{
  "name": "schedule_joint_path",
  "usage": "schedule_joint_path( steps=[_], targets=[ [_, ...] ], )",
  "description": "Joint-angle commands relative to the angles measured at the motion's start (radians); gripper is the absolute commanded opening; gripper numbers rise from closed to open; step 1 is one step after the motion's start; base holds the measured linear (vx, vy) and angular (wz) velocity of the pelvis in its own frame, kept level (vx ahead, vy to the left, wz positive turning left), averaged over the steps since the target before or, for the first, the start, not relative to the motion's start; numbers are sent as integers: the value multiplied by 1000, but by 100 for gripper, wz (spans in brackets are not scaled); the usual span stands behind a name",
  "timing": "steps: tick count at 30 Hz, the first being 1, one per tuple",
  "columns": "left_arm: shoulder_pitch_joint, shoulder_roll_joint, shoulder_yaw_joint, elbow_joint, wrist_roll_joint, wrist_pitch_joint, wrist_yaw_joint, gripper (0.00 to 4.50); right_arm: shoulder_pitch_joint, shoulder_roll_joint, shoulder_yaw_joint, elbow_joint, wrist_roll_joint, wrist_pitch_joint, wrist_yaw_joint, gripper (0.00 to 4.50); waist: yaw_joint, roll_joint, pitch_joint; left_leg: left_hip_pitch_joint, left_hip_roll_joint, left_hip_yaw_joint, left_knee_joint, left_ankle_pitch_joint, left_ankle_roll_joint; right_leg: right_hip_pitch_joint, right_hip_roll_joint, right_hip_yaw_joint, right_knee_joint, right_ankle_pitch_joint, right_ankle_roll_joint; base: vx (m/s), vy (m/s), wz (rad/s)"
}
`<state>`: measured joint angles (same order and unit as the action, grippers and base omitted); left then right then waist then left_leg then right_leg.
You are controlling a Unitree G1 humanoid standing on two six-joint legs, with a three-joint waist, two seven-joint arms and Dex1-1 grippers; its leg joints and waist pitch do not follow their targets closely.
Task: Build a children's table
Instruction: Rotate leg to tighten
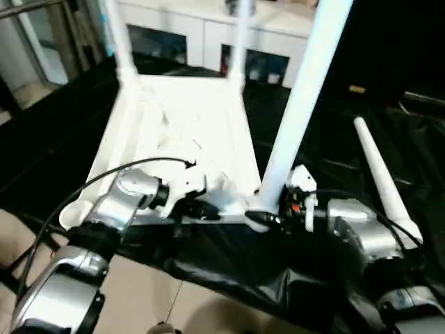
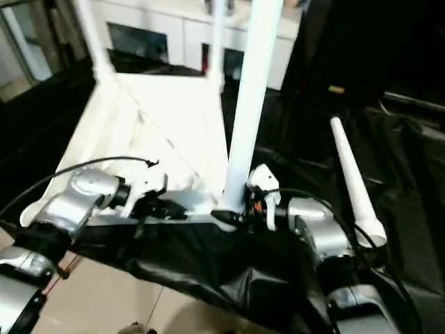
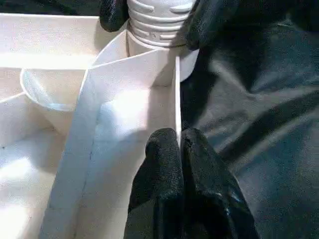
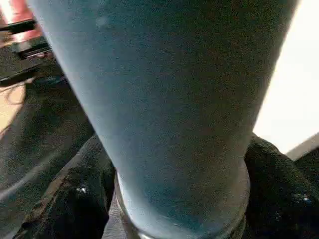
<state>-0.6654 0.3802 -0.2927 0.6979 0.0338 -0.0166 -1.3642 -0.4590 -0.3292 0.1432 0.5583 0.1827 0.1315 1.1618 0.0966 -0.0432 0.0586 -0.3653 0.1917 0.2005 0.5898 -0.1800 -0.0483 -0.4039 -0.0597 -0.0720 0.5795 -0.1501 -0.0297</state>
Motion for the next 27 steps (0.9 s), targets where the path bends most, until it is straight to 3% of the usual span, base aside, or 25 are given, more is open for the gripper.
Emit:
schedule_joint_path(
  steps=[1,7,11,13,14,17,18,19,23,25,27],
  targets=[
    [-14,-21,-16,-45,-22,-9,-15,0,15,4,27,-31,10,22,36,307,-1,10,-68,23,58,-21,-72,-225,20,44,-92,51,-59,-292,-204,0,0,0],
    [-12,-32,-13,-44,-22,0,-5,0,29,11,29,-55,17,48,26,283,2,9,-68,22,56,-22,-72,-222,14,44,-94,51,-61,-312,-189,0,0,0],
    [-36,-79,8,-6,-1,23,115,0,7,59,-2,13,-15,36,-115,278,-5,8,-65,25,53,-26,-74,-256,-5,40,-98,51,-68,-360,-188,0,0,0],
    [-53,-107,19,15,6,34,172,0,-23,89,-25,83,-46,17,-244,277,-9,6,-66,24,52,-27,-73,-258,-8,41,-99,51,-70,-384,-176,0,0,0],
    [-76,-140,27,43,18,40,238,0,-55,124,-52,156,-66,3,-382,277,-21,6,-64,24,50,-29,-74,-268,-22,37,-98,51,-73,-406,-173,0,0,0],
    [-100,-173,33,69,33,58,315,0,-89,160,-89,228,-65,5,-512,276,-34,6,-64,24,47,-34,-73,-283,-30,38,-100,48,-79,-455,-157,0,0,0],
    [-124,-211,38,96,43,80,390,0,-126,200,-135,292,-51,7,-647,276,-38,5,-64,26,46,-32,-71,-288,-23,36,-99,49,-84,-462,-153,0,0,0],
    [-128,-216,39,99,44,83,400,0,-130,206,-140,299,-49,7,-661,276,-45,5,-64,25,44,-32,-71,-288,-21,36,-96,49,-84,-460,-155,0,0,0],
    [-159,-272,45,133,54,102,504,0,-171,257,-167,367,-55,-28,-790,276,-43,8,-69,22,45,-29,-70,-258,-8,40,-94,49,-78,-385,-167,0,0,0],
    [-164,-288,45,140,59,100,517,0,-185,273,-169,393,-65,-56,-813,332,-42,10,-71,21,46,-28,-70,-243,-2,42,-92,50,-71,-329,-184,0,0,0],
    [-160,-298,41,136,59,97,508,0,-195,291,-175,408,-59,-74,-803,348,-41,9,-72,18,44,-25,-69,-227,10,46,-92,50,-67,-285,-198,0,0,0]
  ],
)
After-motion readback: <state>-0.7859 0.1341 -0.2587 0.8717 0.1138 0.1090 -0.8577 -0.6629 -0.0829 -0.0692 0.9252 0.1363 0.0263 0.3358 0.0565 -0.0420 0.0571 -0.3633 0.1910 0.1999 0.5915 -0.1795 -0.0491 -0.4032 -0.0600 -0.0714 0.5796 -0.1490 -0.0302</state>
